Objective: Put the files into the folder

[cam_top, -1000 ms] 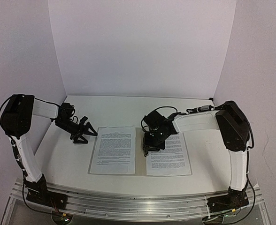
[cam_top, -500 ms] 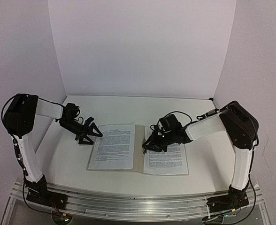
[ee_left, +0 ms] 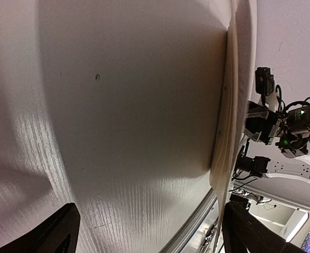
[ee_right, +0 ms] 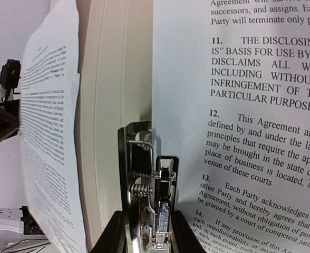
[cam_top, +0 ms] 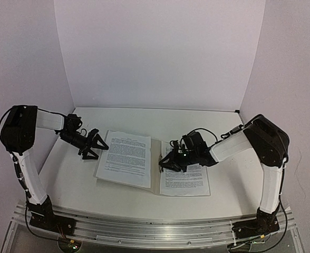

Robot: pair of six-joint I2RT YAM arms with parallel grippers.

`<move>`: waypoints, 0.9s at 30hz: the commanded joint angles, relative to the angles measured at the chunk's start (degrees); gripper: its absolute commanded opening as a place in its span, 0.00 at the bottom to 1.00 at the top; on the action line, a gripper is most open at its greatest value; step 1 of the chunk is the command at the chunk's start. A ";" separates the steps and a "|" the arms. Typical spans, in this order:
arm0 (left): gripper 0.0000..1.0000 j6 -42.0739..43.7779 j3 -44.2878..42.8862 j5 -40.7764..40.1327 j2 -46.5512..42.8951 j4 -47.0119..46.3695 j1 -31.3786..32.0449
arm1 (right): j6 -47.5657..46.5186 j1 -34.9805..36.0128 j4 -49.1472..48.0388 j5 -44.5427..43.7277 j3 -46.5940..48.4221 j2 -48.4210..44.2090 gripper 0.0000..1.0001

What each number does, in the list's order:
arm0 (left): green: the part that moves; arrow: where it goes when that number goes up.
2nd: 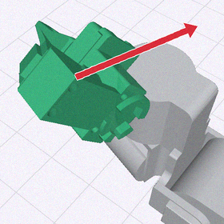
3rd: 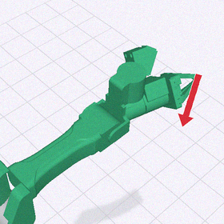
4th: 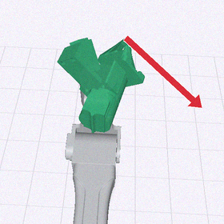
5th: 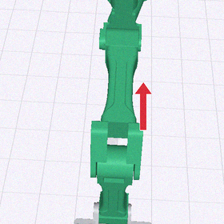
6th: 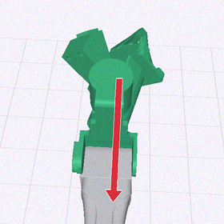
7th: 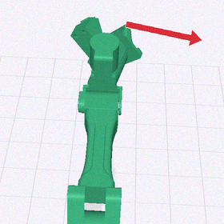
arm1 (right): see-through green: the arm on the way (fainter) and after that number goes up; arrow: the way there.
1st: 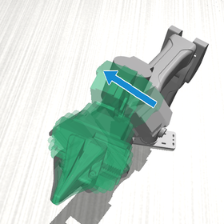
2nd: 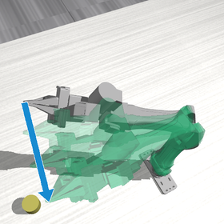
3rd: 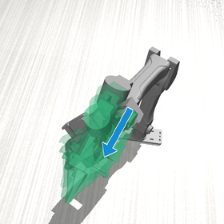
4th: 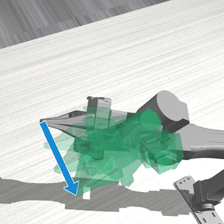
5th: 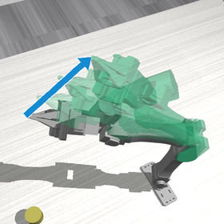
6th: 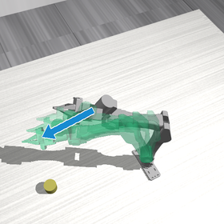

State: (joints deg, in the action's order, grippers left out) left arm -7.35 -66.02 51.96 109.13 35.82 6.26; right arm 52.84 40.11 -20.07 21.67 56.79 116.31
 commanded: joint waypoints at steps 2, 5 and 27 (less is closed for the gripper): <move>0.95 2.00 0.38 4.52 -5.56 -1.00 -0.95 | 0.17 -0.01 14.93 -2.60 -5.45 6.98 0.05; 1.00 -0.21 2.55 7.53 -6.28 -4.94 2.13 | 0.08 0.01 14.89 -2.61 -4.69 7.40 0.05; 0.30 6.05 -8.82 -0.16 -6.47 2.00 10.16 | -6.77 0.26 23.47 -2.67 9.31 -0.16 0.47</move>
State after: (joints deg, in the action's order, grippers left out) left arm -5.18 -70.57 56.32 103.43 33.23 16.29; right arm 48.85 39.94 -8.51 21.73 64.18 117.00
